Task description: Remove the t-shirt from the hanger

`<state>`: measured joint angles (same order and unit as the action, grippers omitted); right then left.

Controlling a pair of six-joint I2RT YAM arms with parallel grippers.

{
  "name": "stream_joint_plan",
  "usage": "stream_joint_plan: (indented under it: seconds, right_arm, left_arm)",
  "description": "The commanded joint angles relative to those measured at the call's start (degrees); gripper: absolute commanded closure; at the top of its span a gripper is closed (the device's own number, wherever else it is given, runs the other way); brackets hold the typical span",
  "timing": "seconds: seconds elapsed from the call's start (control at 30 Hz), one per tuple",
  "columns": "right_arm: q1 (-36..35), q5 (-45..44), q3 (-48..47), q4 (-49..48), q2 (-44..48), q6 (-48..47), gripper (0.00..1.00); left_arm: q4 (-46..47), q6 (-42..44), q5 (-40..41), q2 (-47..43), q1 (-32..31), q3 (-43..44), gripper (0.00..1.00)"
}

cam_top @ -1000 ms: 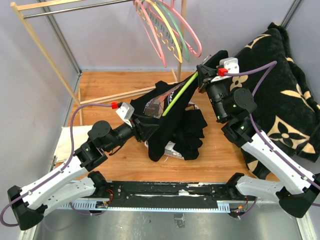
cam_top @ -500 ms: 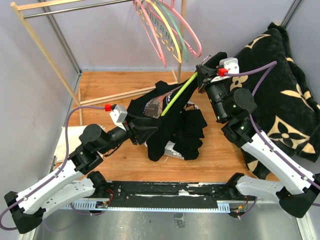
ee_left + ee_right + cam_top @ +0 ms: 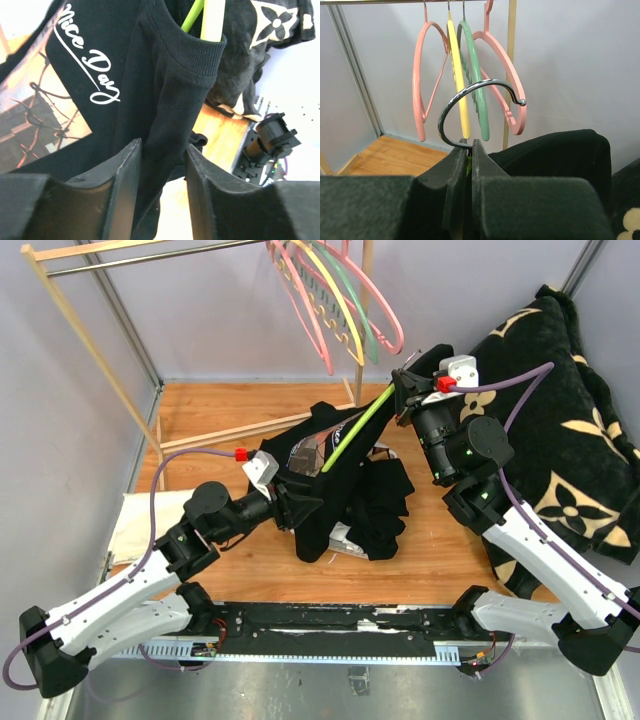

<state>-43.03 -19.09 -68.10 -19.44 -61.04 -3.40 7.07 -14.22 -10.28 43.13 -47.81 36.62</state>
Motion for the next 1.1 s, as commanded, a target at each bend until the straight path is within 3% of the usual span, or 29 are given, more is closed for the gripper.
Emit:
stream_joint_plan:
  seconds: [0.0,0.1,0.13,0.6,1.07]
  right_arm:
    - [0.58,0.43,-3.35,-5.12,0.83,0.06,0.99]
    - [0.64,0.24,-3.48,-5.21,0.84,0.07,0.99]
    - [0.58,0.08,-3.48,-5.25,0.88,0.06,0.99]
    - [0.58,-4.19,-6.13,-4.32,-1.11,-1.69,0.99]
    - [0.60,-7.54,-5.98,-5.83,-1.01,-1.60,0.99]
  left_arm:
    - [1.08,1.11,1.73,-0.33,-0.35,-0.03,0.65]
    - [0.69,0.83,2.24,-0.45,-0.35,-0.26,0.95]
    - [0.40,0.60,2.53,-0.57,-0.35,-0.38,0.99]
    - [-5.86,-3.81,8.61,-11.68,-0.35,-7.19,1.00]
    - [-5.83,-6.77,7.08,-12.37,-0.35,-11.35,0.99]
